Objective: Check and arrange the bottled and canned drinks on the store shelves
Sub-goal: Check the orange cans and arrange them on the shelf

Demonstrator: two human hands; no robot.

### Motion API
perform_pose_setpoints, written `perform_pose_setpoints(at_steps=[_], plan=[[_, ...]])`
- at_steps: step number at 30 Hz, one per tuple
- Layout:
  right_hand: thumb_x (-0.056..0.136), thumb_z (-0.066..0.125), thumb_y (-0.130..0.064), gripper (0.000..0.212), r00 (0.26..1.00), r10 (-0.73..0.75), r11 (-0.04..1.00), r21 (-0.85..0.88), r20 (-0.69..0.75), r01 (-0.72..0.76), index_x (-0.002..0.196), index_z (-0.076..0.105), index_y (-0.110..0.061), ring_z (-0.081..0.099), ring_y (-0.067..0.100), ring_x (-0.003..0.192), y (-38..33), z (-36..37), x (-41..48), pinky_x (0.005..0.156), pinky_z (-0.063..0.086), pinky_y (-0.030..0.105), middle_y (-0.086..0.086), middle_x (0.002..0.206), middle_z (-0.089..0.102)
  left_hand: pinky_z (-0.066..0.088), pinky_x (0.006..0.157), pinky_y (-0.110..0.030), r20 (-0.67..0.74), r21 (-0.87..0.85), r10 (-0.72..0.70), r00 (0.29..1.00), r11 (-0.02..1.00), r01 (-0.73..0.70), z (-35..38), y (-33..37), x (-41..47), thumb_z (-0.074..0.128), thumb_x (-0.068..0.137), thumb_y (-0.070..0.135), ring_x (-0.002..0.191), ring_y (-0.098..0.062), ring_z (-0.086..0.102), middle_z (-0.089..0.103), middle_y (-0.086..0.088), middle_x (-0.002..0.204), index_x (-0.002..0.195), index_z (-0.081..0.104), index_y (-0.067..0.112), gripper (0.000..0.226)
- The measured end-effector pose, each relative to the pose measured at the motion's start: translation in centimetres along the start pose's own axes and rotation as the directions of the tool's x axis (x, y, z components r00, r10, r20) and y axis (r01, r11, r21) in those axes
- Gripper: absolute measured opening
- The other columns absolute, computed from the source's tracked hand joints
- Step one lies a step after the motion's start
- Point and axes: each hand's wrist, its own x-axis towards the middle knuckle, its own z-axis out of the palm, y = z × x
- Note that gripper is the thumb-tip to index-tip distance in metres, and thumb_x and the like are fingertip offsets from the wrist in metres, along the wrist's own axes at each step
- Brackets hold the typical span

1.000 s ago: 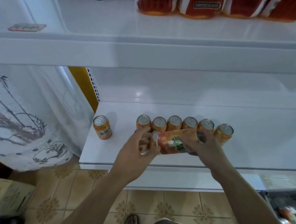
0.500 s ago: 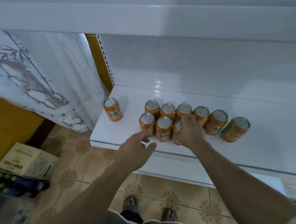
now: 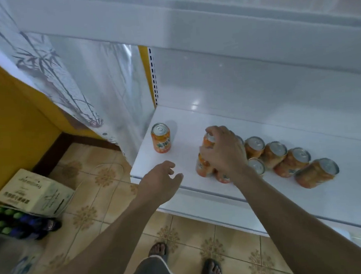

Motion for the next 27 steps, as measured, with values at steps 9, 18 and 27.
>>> perform_pose_setpoints(at_steps=[9, 18, 27], plan=[[0.085, 0.080, -0.035, 0.095, 0.992, 0.035, 0.991, 0.126, 0.119, -0.050, 0.156, 0.020, -0.017, 0.039, 0.029, 0.140, -10.2, 10.1, 8.2, 0.106, 0.044, 0.041, 0.009, 0.156, 0.033, 0.050, 0.096, -0.033, -0.096, 0.176, 0.001, 0.995, 0.984, 0.016, -7.5, -5.7, 3.4, 0.052, 0.096, 0.052, 0.113, -0.012, 0.060, 0.059, 0.013, 0.132, 0.139, 0.049, 0.030, 0.048], [0.072, 0.084, -0.050, 0.068, 0.991, 0.125, 0.962, 0.252, -0.051, -0.108, 0.127, 0.055, -0.023, 0.060, 0.014, 0.101, -8.1, 10.8, 6.1, 0.081, 0.051, 0.031, -0.005, 0.115, 0.062, 0.050, 0.095, -0.032, -0.027, 0.074, 0.093, 0.995, 0.993, -0.091, -7.1, -7.5, 5.0, 0.061, 0.092, 0.050, 0.114, -0.009, 0.057, 0.056, 0.013, 0.134, 0.144, 0.042, 0.033, 0.057], [0.071, 0.089, -0.039, 0.068, 0.904, -0.074, 0.937, 0.282, -0.421, 0.207, 0.128, 0.058, -0.020, 0.056, 0.005, 0.108, -8.3, -1.4, -6.8, 0.089, 0.049, 0.017, -0.010, 0.118, 0.060, 0.027, 0.117, -0.027, -0.128, -0.329, 0.511, 0.850, 0.787, -0.523, -4.5, -1.0, 2.3, 0.072, 0.072, 0.057, 0.145, 0.000, 0.025, 0.026, 0.013, 0.161, 0.153, 0.021, 0.035, 0.099]])
